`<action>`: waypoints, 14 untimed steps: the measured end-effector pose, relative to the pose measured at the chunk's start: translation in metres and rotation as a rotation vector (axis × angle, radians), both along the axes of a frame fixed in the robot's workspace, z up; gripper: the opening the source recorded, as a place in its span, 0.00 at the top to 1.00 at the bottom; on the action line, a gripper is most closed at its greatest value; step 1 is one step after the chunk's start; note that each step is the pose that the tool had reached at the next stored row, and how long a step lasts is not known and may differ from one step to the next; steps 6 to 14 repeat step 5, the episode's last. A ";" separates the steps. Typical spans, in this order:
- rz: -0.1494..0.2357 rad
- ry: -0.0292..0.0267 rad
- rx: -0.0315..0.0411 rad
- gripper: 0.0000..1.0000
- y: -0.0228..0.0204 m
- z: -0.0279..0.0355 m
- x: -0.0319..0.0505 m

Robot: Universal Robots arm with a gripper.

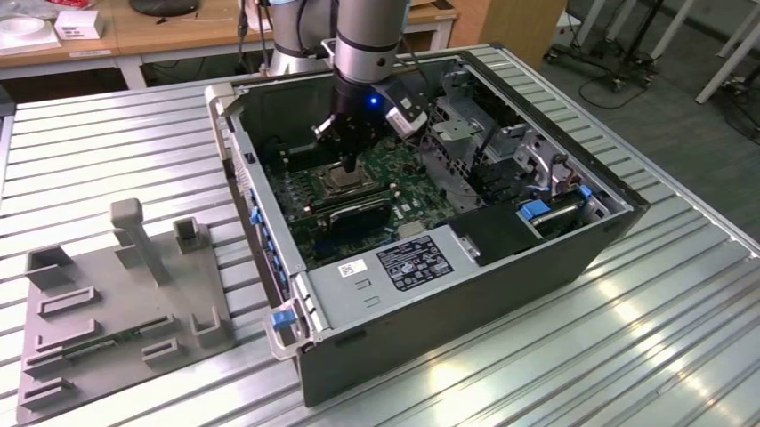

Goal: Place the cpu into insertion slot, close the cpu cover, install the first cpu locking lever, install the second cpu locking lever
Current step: 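Install the second cpu locking lever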

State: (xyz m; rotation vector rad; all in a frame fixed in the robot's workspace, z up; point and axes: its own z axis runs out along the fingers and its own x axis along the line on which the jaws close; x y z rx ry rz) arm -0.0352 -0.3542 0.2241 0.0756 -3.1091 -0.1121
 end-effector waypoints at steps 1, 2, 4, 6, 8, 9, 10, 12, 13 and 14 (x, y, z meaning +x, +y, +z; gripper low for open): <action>0.000 0.0000 0.0000 0.89 0.0000 0.0000 0.0000; 0.000 0.0000 -0.0001 0.89 0.0000 0.0004 0.0000; 0.000 0.0000 0.0000 0.89 0.0000 0.0007 0.0000; 0.000 0.0000 0.0000 0.89 0.0000 0.0007 0.0000; 0.000 0.0000 0.0000 0.89 0.0000 0.0007 0.0000; 0.000 0.0000 0.0000 0.89 0.0000 0.0007 0.0000; 0.000 0.0000 0.0000 0.89 0.0000 0.0007 0.0000; 0.000 0.0000 0.0000 0.89 0.0000 0.0007 0.0000; 0.000 0.0000 0.0000 0.89 0.0000 0.0007 0.0000; 0.000 0.0000 0.0000 0.89 0.0000 0.0007 0.0000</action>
